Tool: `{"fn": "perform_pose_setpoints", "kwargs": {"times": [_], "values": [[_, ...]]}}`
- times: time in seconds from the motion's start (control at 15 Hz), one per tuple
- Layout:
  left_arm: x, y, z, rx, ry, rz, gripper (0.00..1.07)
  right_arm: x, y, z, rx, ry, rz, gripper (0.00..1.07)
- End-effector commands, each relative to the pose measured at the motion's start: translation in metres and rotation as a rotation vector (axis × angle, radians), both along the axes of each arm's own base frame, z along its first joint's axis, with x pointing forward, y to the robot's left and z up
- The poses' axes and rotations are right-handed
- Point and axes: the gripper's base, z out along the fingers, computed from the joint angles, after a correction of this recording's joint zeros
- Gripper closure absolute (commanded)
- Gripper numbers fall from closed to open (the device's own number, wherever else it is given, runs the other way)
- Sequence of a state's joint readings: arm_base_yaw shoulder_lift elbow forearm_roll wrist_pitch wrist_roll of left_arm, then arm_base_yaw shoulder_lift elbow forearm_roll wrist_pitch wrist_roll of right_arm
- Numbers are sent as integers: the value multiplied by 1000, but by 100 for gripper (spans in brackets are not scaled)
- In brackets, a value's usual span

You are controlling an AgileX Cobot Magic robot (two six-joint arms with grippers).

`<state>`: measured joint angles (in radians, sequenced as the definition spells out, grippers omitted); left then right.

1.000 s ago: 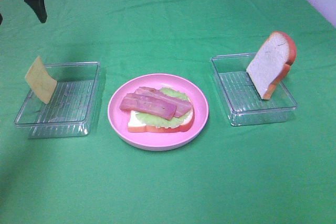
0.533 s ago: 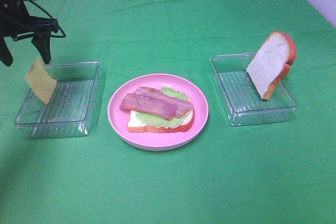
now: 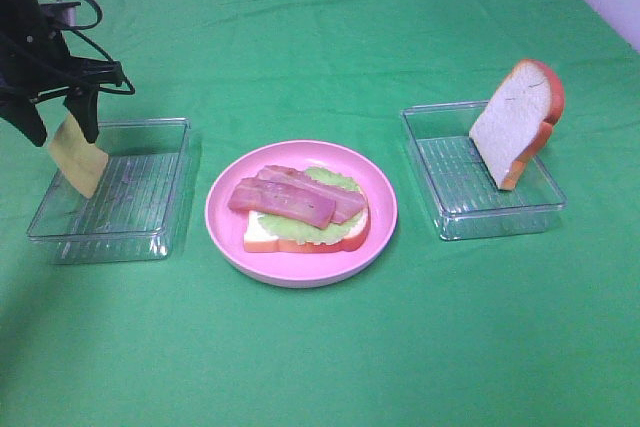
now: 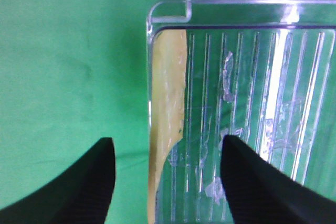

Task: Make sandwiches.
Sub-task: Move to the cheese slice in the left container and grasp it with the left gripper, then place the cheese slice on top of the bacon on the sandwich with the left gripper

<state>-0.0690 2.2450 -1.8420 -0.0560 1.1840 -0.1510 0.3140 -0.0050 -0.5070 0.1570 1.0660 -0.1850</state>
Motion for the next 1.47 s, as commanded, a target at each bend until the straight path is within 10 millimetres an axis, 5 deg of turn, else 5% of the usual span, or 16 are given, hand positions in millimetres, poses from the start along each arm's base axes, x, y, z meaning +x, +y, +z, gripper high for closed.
{"fn": "perform_pose_setpoints", "kwargs": {"times": [0.07,0.53,0.93,1.2,1.47], "values": [[1,-2,-3,-1,-10,-4,62,-2,-1,-1,-9,-14,7,22],[0,-2,-3,-2,-5,-6,107,-2,-1,-1,-9,-14,7,22],[-3,-6,10,-42,-10,-11,107,-2,-1,-1,-9,-14,7,22],[-7,-31,61,-333,-168,-84,107,-2,-1,-1,-9,-14,7,22],[-7,-61,78,-589,-248,-135,107,-2,-1,-1,-9,-14,7,22]]}}
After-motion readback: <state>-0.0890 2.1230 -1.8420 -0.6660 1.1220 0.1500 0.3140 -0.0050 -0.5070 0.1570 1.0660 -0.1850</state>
